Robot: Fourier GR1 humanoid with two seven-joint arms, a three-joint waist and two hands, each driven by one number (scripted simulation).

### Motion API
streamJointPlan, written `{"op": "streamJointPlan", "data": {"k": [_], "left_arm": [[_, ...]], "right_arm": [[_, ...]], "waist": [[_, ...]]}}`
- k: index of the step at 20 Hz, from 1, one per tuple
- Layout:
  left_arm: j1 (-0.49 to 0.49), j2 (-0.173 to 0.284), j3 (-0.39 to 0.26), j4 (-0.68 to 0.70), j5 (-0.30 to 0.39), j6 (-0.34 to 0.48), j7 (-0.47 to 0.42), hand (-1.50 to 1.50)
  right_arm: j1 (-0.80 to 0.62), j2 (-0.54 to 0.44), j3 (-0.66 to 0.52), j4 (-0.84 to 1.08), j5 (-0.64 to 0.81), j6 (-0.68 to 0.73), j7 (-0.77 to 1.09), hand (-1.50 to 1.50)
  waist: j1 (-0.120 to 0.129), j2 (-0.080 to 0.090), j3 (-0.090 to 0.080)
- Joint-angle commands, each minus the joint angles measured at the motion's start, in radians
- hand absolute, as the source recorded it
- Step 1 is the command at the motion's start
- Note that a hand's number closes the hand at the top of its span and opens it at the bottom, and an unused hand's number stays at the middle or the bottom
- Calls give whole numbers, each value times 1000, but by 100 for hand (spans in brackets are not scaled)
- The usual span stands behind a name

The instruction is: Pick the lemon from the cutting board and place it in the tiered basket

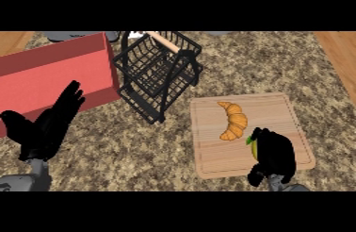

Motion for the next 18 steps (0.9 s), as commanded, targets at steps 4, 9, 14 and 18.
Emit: {"op": "streamJointPlan", "data": {"k": [4, 9, 14, 18], "left_arm": [[3, -6, 17, 30, -17, -4, -2, 0], [7, -17, 34, 64, -21, -43, -74, 0], [33, -21, 27, -19, -26, -13, -23, 0], [45, -8, 40, -29, 1, -33, 4, 0]], "right_arm": [[214, 10, 53, -134, 33, -19, 68, 150], [372, -52, 36, -292, 80, -127, 75, 150], [316, -46, 56, -432, 216, -278, 95, 150], [265, 29, 81, -589, 205, -393, 83, 150]], "waist": [[-19, 12, 15], [-17, 13, 15], [-15, 8, 16], [-14, 4, 16]]}}
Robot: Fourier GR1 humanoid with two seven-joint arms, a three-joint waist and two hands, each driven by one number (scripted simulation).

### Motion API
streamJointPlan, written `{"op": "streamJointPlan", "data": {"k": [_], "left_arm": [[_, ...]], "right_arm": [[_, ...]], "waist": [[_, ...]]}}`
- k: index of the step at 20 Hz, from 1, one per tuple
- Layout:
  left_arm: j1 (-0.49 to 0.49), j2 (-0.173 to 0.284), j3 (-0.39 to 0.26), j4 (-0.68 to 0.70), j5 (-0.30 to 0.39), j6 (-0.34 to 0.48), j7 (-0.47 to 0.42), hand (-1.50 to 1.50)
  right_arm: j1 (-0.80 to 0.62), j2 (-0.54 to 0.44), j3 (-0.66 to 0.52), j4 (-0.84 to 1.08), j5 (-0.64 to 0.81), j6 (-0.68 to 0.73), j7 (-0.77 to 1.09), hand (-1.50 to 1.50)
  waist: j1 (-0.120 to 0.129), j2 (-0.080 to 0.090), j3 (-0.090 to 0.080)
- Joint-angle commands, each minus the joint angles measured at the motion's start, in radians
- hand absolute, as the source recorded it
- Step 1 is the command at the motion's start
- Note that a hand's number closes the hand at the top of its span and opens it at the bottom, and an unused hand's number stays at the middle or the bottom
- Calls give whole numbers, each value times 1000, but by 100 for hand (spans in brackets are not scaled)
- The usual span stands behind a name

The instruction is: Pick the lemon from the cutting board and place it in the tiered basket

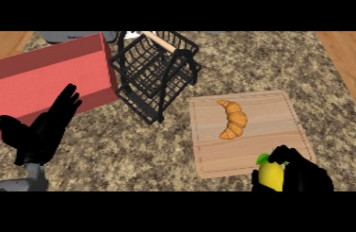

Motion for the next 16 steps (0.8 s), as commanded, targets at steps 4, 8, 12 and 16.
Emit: {"op": "streamJointPlan", "data": {"k": [4, 8, 12, 16], "left_arm": [[-22, -7, -11, -12, -20, 8, 20, 0], [-11, -32, -19, -27, -35, 22, 31, 0], [-18, -12, -6, -59, -26, -2, 69, 0], [-66, -34, 3, 30, -36, -4, 14, 0]], "right_arm": [[-60, 64, 103, -238, 74, -123, -28, 150], [-195, 134, 130, -322, 60, 79, 25, 150], [-367, 225, 228, -321, 114, 264, 168, 150], [-679, 228, 185, -207, -26, 355, 335, 150]], "waist": [[3, 3, 0], [13, 7, 0], [17, 6, 0], [23, 9, -1]]}}
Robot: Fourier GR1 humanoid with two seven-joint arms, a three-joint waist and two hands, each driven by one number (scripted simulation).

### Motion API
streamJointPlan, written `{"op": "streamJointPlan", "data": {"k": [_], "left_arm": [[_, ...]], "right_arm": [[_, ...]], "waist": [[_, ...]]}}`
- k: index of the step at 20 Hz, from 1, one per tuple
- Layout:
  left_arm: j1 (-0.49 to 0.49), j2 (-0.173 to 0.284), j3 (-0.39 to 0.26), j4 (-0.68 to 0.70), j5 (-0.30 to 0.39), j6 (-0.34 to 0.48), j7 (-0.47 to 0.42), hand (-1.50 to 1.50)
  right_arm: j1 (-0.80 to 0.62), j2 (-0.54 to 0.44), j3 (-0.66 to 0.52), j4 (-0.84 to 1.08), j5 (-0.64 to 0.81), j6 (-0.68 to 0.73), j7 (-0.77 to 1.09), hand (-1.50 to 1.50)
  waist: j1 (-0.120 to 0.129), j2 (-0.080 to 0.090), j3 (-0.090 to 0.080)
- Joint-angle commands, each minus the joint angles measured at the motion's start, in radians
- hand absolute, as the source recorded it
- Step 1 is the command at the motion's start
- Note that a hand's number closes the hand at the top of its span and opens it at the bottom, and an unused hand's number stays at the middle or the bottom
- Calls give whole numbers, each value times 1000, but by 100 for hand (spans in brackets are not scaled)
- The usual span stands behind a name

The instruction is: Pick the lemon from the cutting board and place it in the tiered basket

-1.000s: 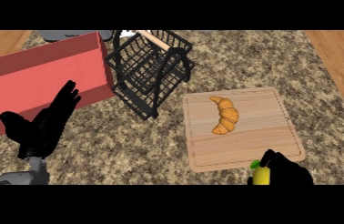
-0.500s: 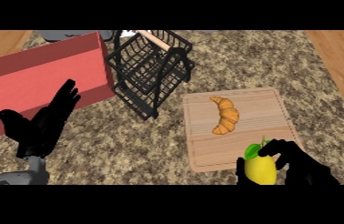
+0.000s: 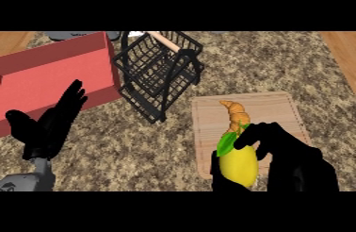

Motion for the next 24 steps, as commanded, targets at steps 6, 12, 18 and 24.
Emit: {"op": "streamJointPlan", "data": {"k": [6, 12, 18, 24], "left_arm": [[-32, -23, 1, 68, -21, -8, -33, 0], [8, -19, -15, 13, -26, -24, -29, 0], [-55, -10, 19, 38, 4, -32, 14, 0], [-1, -15, 20, 42, -8, -43, -27, 0]], "right_arm": [[-494, 29, -50, 384, -203, -59, 247, 150], [-689, 29, -133, 636, -318, -159, 263, 150], [-809, 29, -156, 845, -401, -249, 262, 150], [-826, 29, -112, 962, -455, -339, 274, 150]], "waist": [[15, 3, 0], [33, 4, 0], [30, 6, 0], [24, 4, 0]]}}
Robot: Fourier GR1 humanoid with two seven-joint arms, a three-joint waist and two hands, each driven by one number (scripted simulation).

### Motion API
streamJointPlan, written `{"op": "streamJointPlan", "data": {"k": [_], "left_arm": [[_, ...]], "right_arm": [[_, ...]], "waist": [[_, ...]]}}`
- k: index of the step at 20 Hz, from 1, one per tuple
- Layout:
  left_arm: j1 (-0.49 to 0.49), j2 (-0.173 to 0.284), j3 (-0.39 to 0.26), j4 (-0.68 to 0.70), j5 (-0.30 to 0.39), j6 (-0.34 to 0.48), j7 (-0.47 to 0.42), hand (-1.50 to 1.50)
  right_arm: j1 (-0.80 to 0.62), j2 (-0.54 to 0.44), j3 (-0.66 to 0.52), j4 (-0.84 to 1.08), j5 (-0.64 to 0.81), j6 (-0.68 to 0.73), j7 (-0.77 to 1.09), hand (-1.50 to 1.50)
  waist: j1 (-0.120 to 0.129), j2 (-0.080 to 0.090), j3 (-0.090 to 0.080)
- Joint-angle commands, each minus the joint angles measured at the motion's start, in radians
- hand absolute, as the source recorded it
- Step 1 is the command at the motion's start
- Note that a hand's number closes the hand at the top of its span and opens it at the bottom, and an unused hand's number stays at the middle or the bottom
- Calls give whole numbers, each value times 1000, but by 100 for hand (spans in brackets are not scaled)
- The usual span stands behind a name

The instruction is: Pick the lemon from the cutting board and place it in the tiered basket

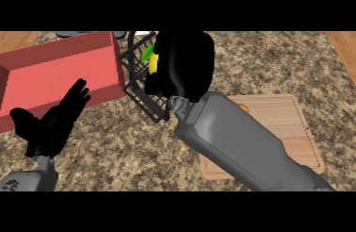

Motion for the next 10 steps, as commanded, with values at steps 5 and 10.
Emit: {"op": "streamJointPlan", "data": {"k": [5, 10], "left_arm": [[-9, -31, -13, -22, -7, 15, 21, 0], [-23, -2, 21, 6, 4, -11, 13, 0]], "right_arm": [[-92, 9, 47, 267, -43, -214, 109, 150], [-123, 9, 24, 364, -52, -261, 53, 150]], "waist": [[5, 2, 0], [-4, 2, 0]]}}
